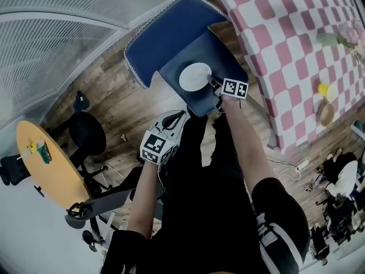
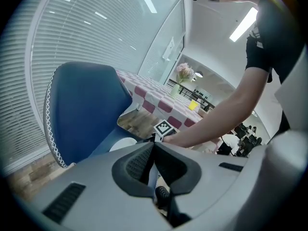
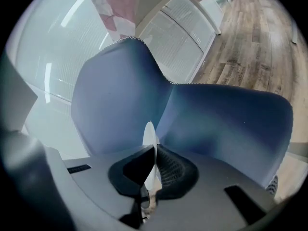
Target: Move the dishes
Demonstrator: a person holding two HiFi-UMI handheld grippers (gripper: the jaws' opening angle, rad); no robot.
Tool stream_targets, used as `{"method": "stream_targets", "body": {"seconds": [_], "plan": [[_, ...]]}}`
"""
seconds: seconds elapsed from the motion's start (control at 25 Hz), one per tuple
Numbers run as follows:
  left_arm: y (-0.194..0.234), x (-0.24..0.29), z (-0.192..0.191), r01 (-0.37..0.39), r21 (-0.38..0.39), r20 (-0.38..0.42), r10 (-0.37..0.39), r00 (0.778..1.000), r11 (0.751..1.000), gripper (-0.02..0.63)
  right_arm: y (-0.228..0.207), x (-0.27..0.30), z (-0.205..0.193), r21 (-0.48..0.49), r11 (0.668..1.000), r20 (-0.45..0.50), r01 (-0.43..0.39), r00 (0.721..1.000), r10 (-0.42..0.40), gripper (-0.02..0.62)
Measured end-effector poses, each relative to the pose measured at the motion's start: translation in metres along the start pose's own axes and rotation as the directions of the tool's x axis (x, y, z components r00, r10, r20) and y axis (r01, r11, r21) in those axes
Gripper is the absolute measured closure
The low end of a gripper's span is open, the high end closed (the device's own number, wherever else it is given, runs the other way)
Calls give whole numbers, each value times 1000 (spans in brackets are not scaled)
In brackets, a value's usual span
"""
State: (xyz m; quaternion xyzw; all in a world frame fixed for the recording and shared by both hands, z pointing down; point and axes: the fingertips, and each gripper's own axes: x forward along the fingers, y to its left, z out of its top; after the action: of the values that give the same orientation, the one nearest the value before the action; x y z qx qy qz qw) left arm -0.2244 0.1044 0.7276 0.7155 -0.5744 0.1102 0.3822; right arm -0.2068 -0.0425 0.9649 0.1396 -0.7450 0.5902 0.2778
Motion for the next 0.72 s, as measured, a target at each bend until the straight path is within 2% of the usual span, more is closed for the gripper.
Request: {"method": "stream_targets", "body": {"seconds": [0.44, 0.72], "plan": [[-39, -39, 38, 49, 44, 4, -49, 999, 998, 583, 72, -70, 21, -20, 1000, 67, -14, 998, 16, 566], [-77, -42, 51, 110, 108, -29, -107, 994, 988, 583, 93, -125, 9, -24, 1000, 91, -12, 996, 14, 566]]}}
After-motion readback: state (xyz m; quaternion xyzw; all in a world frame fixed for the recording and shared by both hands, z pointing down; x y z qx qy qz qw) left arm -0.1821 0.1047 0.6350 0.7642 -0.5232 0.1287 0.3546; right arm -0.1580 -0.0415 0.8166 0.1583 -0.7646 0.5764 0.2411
